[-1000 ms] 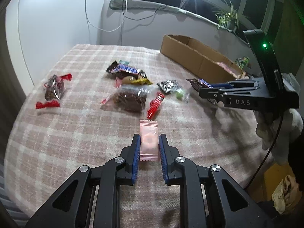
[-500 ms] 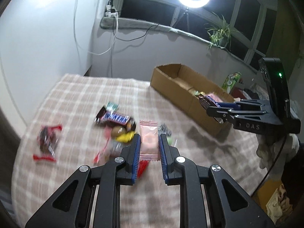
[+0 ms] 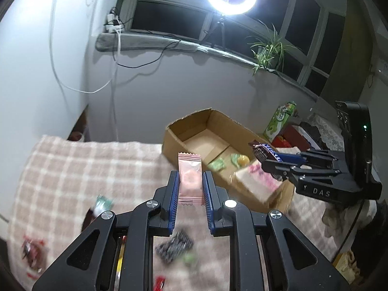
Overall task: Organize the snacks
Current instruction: 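Carry the pink candy and Snickers bar into the box and release both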
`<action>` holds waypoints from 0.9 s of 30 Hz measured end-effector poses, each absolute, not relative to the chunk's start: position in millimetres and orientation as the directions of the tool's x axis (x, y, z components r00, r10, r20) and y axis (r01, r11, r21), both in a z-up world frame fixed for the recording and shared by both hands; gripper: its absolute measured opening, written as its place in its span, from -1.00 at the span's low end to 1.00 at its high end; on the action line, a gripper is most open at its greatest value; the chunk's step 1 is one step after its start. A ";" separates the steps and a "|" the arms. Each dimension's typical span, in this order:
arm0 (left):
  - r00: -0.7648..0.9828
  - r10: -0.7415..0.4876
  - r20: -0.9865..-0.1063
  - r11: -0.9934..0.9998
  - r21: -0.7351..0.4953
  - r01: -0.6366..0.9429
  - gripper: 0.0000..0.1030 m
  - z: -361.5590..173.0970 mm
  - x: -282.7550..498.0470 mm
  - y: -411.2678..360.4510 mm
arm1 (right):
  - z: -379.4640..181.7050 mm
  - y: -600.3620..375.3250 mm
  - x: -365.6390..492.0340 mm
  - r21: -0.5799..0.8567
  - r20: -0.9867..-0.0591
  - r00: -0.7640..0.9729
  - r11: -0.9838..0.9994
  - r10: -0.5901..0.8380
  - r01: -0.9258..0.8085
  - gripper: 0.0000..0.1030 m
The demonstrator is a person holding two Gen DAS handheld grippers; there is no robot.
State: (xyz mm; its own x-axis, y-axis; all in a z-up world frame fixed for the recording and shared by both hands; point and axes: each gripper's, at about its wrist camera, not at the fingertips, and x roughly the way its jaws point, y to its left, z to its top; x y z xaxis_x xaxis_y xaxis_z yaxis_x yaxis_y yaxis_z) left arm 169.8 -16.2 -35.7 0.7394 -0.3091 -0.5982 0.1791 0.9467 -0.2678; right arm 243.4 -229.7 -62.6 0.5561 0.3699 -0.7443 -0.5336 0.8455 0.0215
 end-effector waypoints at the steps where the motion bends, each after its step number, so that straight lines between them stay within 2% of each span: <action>1: 0.737 -0.313 -0.599 0.945 -0.270 0.182 -0.65 -35.5 177.2 -20.1 | -62.7 -231.5 249.0 0.030 -0.746 0.553 0.848 0.371 -0.529 -0.42; 12: 0.699 -0.336 -0.632 0.942 -0.243 0.233 -0.65 -41.1 229.1 -64.3 | -77.0 -247.5 299.8 0.052 -0.772 0.537 0.876 0.340 -0.480 -0.42; 23: 0.657 -0.338 -0.674 0.941 -0.240 0.239 -0.65 -61.7 249.1 -83.8 | -89.3 -256.8 316.4 0.059 -0.791 0.521 0.888 0.320 -0.455 -0.41; 26: 0.651 -0.341 -0.678 0.940 -0.243 0.239 -0.63 -62.9 250.5 -84.9 | -89.7 -257.5 317.3 0.057 -0.790 0.525 0.890 0.317 -0.452 -0.41; 27: 0.648 -0.340 -0.682 0.940 -0.244 0.237 -0.56 -63.4 250.9 -85.0 | -89.6 -257.2 317.8 0.053 -0.789 0.528 0.891 0.314 -0.451 -0.41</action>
